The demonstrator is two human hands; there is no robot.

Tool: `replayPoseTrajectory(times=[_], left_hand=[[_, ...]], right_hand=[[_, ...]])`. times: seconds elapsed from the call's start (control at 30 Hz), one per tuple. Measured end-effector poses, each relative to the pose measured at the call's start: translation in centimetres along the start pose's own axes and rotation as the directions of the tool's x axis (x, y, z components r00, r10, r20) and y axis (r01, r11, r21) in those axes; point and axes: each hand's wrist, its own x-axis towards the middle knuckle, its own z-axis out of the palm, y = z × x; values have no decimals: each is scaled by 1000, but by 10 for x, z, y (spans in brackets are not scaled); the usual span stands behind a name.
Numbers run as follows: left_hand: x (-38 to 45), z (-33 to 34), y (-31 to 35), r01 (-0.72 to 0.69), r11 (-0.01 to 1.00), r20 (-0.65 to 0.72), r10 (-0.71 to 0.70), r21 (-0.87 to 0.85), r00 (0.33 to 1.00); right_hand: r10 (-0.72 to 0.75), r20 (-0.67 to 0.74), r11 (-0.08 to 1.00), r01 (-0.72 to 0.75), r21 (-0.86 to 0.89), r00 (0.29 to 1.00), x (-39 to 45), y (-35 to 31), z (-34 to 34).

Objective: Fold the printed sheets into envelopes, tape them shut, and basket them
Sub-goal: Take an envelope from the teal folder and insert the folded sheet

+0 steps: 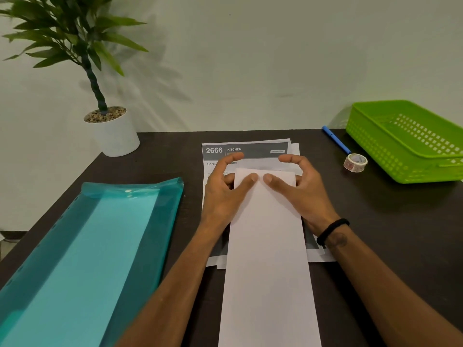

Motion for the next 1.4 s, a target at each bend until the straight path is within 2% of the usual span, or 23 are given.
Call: replayPoseTrajectory(times=[0.07,0.23,0.67,0.8,1.0,1.13,1.27,1.4], left_hand=[[-1,2,1,-34,999,25,33,37,999],[0,1,0,-36,998,50,33,47,998],[1,0,-2,-50,999,42,49,10,998],[1,-1,-4,-100,995,34,100,2,994],[0,-2,-7,-85,996,16,84,17,996],[-3,-4,2,-118,993,-106,117,-11,988],[2,-5,1,-146,989,-245,142,-1,959],[1,-7,-2,-156,984,-325,120,-87,938]], right_hand=[[-35,21,996,37,-78,999,0,1,1],[-33,18,995,35,-94,999,2,3,0],[71,32,995,-73,68,997,4,2,-3],[84,21,994,-85,75,996,10,9,-6],[100,-41,994,-98,54,994,8,1,-2],[130,-12,976,-125,180,991,4,-1,-2],[71,37,984,-76,158,997,0,-3,0],[29,45,992,-35,122,999,-6,-11,1]])
